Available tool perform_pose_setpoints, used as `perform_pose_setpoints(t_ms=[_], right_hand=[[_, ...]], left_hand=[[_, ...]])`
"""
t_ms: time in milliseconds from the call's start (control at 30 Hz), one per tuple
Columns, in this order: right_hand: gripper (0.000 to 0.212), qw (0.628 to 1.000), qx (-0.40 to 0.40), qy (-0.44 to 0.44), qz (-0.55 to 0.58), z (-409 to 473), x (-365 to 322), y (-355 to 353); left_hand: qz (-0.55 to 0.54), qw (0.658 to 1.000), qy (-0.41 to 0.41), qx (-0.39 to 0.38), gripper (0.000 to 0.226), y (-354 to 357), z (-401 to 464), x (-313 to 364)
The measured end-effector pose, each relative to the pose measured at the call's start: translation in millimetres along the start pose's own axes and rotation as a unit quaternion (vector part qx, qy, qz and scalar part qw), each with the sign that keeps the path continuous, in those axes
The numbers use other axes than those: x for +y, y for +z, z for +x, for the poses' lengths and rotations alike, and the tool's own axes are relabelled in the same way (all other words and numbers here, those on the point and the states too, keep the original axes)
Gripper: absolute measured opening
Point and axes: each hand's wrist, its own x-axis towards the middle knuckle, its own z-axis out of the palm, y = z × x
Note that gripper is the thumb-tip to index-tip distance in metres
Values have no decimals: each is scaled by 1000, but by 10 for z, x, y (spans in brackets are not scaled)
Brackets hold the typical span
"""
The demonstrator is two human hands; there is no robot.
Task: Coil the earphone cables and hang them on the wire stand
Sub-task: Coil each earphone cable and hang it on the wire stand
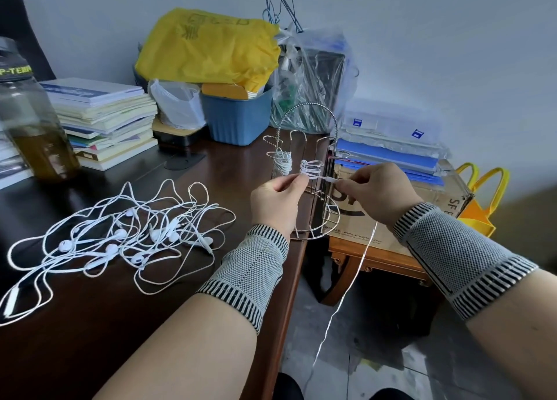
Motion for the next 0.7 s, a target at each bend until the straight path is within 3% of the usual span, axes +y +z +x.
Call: perform_pose_setpoints(t_ms=[167,300,467,700], right_hand=[[41,996,-45,67,22,52,26,-61],[42,995,-28,91,2,90,22,-181],[34,994,21,-22,-101,129,-333,-289],[18,947,-4,-97,-305,450,-750,-122]], left_hand=[[11,1000,17,18,12,31,11,11],[15,999,27,23,13,32,14,-2],[16,999,32,20,12,35,25,-12],[43,998,38,12,19,19,48,-49]])
